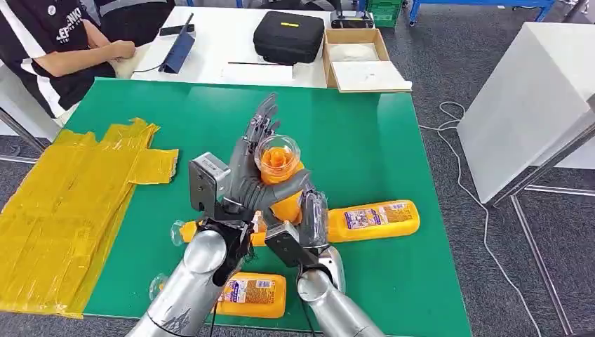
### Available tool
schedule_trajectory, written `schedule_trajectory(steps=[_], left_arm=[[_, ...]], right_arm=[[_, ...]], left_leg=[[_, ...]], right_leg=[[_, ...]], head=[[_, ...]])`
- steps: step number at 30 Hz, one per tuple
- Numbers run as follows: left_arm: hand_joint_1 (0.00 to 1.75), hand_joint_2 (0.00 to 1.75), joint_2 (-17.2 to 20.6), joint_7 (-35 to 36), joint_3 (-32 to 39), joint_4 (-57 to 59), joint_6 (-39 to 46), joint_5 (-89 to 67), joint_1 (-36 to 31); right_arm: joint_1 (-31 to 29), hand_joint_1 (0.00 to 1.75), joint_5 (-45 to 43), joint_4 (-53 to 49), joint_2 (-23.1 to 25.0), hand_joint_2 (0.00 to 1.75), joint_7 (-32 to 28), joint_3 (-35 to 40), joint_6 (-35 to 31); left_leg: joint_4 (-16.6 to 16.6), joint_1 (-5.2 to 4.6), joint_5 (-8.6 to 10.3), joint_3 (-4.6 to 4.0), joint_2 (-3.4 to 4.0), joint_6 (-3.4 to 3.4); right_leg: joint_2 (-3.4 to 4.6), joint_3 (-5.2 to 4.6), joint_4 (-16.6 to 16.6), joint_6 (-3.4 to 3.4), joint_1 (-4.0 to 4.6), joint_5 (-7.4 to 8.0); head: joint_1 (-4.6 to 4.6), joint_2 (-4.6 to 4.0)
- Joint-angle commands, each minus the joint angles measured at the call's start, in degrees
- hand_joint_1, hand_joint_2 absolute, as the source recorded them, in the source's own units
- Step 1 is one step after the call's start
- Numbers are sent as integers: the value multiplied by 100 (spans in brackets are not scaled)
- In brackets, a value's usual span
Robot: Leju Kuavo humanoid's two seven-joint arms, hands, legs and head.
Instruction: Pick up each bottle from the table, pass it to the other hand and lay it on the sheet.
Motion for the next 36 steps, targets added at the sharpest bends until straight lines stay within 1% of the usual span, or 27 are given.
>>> schedule_trajectory(steps=[1,4,8,12,25,26,32,36], left_arm=[[0,175,-66,254,-206,486,116,-121,-198],[0,175,-66,254,-206,486,116,-121,-198],[0,175,-74,384,-200,673,101,-246,-211],[0,175,-41,394,-183,713,117,-290,-161],[0,175,-30,391,-116,762,103,-290,-146],[0,175,-39,389,-88,774,99,-290,-135],[0,175,16,283,24,839,99,-273,-72],[0,175,51,220,42,878,70,-242,-119]], right_arm=[[-131,175,71,48,-15,175,-120,327,-260],[-131,175,71,48,-15,175,-120,327,-260],[-151,175,158,111,20,175,-120,77,-260],[-164,175,205,-11,-13,175,-75,-20,-260],[-176,175,244,-162,-54,175,-45,-132,-260],[-165,175,353,-171,-27,175,-61,-259,-260],[-322,175,414,-241,-60,175,-50,-596,-260],[-557,175,211,-88,-68,175,-90,-706,-260]], left_leg=[[6,6,-5,9,-7,-11],[3,6,-3,8,-8,-9],[2,4,-2,7,-9,-8],[1,3,-2,8,-5,-8],[4,4,-6,13,-3,-11],[1,3,-3,8,-1,-8],[4,4,-6,14,2,-13],[3,3,-2,4,2,-9]], right_leg=[[-16,17,1,-17,9,-6],[-15,15,-1,-15,7,-5],[-15,14,-2,-13,6,-4],[-12,14,-2,-14,5,-3],[-11,20,0,-19,7,-6],[-8,14,-2,-14,5,-3],[-8,21,0,-21,6,-4],[-4,10,1,-14,5,-1]], head=[[0,0],[2,0],[0,0],[0,0],[2,0],[0,0],[2,0],[0,0]])
